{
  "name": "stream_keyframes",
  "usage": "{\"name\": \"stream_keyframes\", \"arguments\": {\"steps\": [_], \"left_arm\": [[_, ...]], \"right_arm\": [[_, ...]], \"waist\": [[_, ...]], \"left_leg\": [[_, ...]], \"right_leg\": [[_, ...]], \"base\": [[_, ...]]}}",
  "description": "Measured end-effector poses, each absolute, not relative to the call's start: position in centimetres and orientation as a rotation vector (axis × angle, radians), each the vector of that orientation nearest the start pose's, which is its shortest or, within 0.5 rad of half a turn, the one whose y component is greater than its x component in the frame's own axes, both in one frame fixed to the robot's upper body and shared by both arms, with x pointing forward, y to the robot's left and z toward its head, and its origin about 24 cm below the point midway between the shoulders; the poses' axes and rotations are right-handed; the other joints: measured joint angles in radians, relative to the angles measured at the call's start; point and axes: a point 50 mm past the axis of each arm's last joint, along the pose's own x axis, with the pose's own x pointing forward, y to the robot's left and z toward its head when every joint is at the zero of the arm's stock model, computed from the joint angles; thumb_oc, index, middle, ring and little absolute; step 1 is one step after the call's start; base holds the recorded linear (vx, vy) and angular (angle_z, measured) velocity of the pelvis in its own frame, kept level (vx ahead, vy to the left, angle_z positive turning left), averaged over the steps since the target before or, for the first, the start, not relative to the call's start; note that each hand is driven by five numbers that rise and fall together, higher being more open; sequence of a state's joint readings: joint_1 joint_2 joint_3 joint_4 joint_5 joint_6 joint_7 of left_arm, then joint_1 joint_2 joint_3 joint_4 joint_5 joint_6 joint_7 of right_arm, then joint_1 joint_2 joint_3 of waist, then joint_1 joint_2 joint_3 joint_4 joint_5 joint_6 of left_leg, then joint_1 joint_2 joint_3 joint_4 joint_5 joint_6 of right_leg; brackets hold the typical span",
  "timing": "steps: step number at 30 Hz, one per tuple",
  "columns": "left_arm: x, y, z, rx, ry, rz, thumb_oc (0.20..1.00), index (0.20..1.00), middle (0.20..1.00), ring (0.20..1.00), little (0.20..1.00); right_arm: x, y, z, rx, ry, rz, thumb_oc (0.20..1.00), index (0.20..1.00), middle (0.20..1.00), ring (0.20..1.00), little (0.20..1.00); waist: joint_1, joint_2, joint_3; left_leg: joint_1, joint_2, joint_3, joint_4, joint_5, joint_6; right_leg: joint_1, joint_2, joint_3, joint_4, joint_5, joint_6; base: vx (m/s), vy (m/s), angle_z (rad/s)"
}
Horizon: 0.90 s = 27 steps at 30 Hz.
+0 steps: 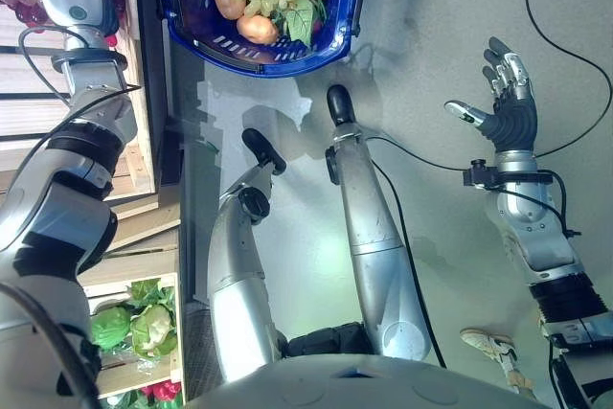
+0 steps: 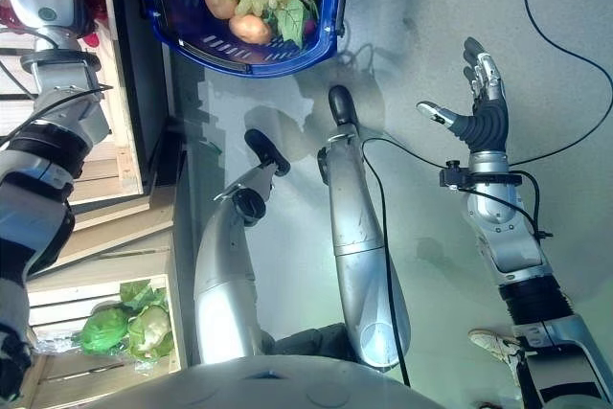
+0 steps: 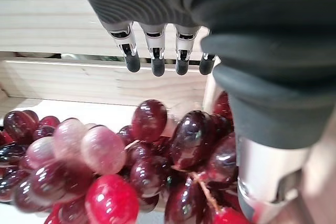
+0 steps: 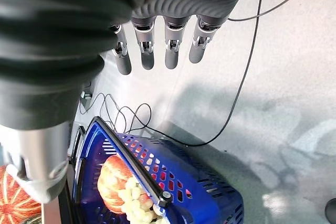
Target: Pick up fruits and vegetables into the basket
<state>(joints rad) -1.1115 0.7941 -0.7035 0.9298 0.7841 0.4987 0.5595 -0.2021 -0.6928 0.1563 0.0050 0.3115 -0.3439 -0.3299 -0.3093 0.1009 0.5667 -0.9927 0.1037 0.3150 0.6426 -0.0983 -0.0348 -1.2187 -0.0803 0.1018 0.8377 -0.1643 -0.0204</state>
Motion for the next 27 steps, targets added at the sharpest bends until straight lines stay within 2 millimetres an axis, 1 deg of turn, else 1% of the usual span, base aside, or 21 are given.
{"name": "stream_keyframes", "arguments": {"steps": [4,11,14,19,23,27], "left_arm": [[38.0,29.3,25.0,1.949,-0.110,0.888,1.000,1.000,1.000,1.000,1.000],[38.0,30.5,24.0,1.943,0.036,0.845,1.000,1.000,1.000,1.000,1.000],[38.0,30.6,23.9,1.931,0.075,0.843,1.000,1.000,1.000,1.000,1.000],[37.9,31.2,23.3,1.901,0.211,0.844,1.000,1.000,1.000,1.000,1.000],[37.8,31.3,23.8,1.892,0.235,0.879,1.000,1.000,1.000,1.000,1.000],[37.6,31.4,23.7,1.889,0.258,0.904,1.000,1.000,1.000,1.000,1.000]], "right_arm": [[27.7,-23.0,15.3,-0.284,-0.520,-0.100,1.000,1.000,1.000,1.000,1.000],[27.8,-23.2,15.1,-0.286,-0.510,-0.106,1.000,1.000,1.000,1.000,1.000],[27.9,-23.2,15.2,-0.286,-0.513,-0.106,1.000,1.000,1.000,1.000,1.000],[28.3,-23.2,15.7,-0.288,-0.527,-0.105,1.000,1.000,1.000,1.000,1.000],[28.4,-23.3,16.0,-0.293,-0.534,-0.105,1.000,1.000,1.000,1.000,1.000],[28.5,-23.3,16.2,-0.286,-0.539,-0.106,1.000,1.000,1.000,1.000,1.000]], "waist": [[-0.002,0.000,0.000],[-0.008,0.000,0.000],[-0.008,0.000,0.000],[-0.008,0.000,0.000],[-0.006,0.000,0.000],[-0.006,0.000,0.000]], "left_leg": [[-0.001,0.001,0.002,0.000,0.000,-0.001],[-0.016,0.001,0.000,0.000,-0.002,-0.003],[-0.016,0.001,0.000,-0.001,-0.002,-0.004],[-0.018,0.001,0.000,-0.002,-0.002,-0.004],[-0.035,0.001,-0.002,-0.001,-0.001,-0.006],[-0.037,0.001,-0.004,-0.001,-0.002,-0.007]], "right_leg": [[-0.003,0.002,0.003,0.000,-0.002,0.004],[-0.018,0.005,0.004,-0.001,0.000,0.000],[-0.018,0.005,0.005,-0.001,0.000,0.000],[-0.021,0.006,0.005,-0.002,-0.002,0.003],[-0.039,0.007,0.006,0.000,0.000,0.000],[-0.042,0.009,0.007,0.000,0.000,0.000]], "base": [[0.00,0.000,0.00],[0.00,0.000,0.00],[0.00,0.000,0.00],[0.00,0.000,0.00],[0.00,0.000,0.00],[0.00,0.000,0.00]]}}
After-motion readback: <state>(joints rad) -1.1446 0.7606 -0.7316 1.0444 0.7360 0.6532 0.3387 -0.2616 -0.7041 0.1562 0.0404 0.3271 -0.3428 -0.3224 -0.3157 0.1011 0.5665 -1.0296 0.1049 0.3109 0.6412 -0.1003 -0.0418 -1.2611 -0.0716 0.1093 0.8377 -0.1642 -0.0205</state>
